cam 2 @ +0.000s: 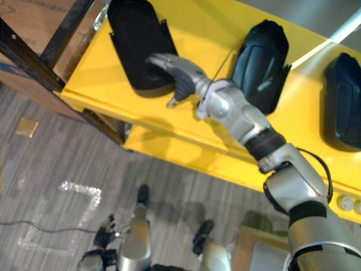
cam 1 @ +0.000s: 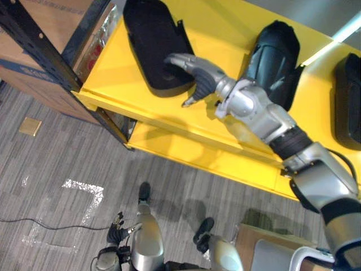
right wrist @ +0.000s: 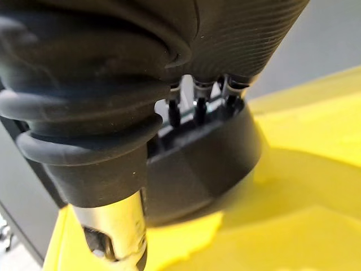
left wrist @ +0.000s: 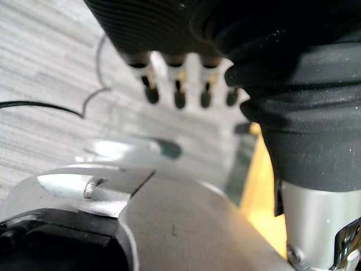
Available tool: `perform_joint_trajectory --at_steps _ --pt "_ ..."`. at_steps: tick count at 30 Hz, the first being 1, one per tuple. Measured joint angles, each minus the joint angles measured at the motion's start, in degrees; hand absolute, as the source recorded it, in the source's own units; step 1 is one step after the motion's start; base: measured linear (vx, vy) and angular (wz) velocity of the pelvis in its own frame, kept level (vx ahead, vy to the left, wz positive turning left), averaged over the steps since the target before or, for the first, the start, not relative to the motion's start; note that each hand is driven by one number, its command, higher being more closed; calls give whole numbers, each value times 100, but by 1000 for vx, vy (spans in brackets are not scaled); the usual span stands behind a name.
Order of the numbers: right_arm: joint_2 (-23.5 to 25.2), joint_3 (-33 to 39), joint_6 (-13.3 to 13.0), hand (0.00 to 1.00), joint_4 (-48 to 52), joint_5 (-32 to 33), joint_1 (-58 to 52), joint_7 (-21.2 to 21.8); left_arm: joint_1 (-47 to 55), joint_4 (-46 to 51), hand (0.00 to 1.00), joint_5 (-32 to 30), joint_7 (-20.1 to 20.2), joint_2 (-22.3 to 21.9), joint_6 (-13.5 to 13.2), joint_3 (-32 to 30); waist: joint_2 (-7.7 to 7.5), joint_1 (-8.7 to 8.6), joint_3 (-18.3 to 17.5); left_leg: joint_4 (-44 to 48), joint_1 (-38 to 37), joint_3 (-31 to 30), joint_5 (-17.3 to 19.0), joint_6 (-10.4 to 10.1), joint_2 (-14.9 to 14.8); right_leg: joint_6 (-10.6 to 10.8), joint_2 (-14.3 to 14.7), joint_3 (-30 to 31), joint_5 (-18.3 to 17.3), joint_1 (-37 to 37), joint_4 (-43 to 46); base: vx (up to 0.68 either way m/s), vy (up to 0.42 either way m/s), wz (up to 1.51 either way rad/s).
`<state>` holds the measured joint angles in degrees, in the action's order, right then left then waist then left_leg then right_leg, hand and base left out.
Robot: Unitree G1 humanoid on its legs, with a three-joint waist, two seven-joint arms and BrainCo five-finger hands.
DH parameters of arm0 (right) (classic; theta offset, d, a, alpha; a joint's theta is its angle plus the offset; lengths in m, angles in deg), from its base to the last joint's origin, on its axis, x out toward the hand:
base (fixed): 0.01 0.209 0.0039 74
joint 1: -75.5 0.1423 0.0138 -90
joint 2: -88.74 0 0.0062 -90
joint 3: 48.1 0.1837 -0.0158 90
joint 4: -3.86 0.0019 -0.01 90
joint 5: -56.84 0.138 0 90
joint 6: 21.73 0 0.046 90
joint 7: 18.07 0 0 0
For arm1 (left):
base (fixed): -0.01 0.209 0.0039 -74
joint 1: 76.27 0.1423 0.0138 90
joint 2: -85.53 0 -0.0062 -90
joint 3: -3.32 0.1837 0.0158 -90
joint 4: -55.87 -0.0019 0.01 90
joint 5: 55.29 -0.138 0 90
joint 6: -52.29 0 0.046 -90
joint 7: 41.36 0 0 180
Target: Walk over and take plastic housings, then place them on the shelf
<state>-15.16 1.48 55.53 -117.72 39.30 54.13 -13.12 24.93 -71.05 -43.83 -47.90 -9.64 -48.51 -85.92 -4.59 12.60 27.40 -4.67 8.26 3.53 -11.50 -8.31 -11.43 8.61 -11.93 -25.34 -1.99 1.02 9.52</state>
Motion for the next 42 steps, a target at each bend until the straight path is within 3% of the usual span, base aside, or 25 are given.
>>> perform_joint_trajectory --at_steps 11,15,22,32,42 --pt "11 -24 -445 100 -535 275 149 -193 -4 83 0 99 9 -4 7 64 73 81 22 2 123 -127 -23 16 77 8 -100 -119 -122 104 198 -6 -10 6" --pt "37 -24 -449 100 -735 261 140 -382 -6 114 0 165 45 -8 7 86 100 144 22 2 130 -140 -22 16 85 -3 -107 -131 -136 103 203 0 -5 2" --pt "80 -25 -465 100 -820 49 111 -611 -39 160 0 167 55 -34 84 258 309 202 11 3 128 -156 -22 18 88 -1 -110 -138 -157 105 228 0 0 0" --pt "132 -29 -523 100 -896 -372 129 -755 -39 160 0 167 72 -43 85 272 311 234 10 3 118 -170 -22 18 88 -3 -113 -147 -179 99 252 0 0 0" --pt "99 -644 -1334 100 -922 -1258 400 -907 -39 160 0 167 102 -42 93 273 322 233 4 3 106 -168 -22 17 88 -2 -111 -143 -178 92 247 0 0 0"
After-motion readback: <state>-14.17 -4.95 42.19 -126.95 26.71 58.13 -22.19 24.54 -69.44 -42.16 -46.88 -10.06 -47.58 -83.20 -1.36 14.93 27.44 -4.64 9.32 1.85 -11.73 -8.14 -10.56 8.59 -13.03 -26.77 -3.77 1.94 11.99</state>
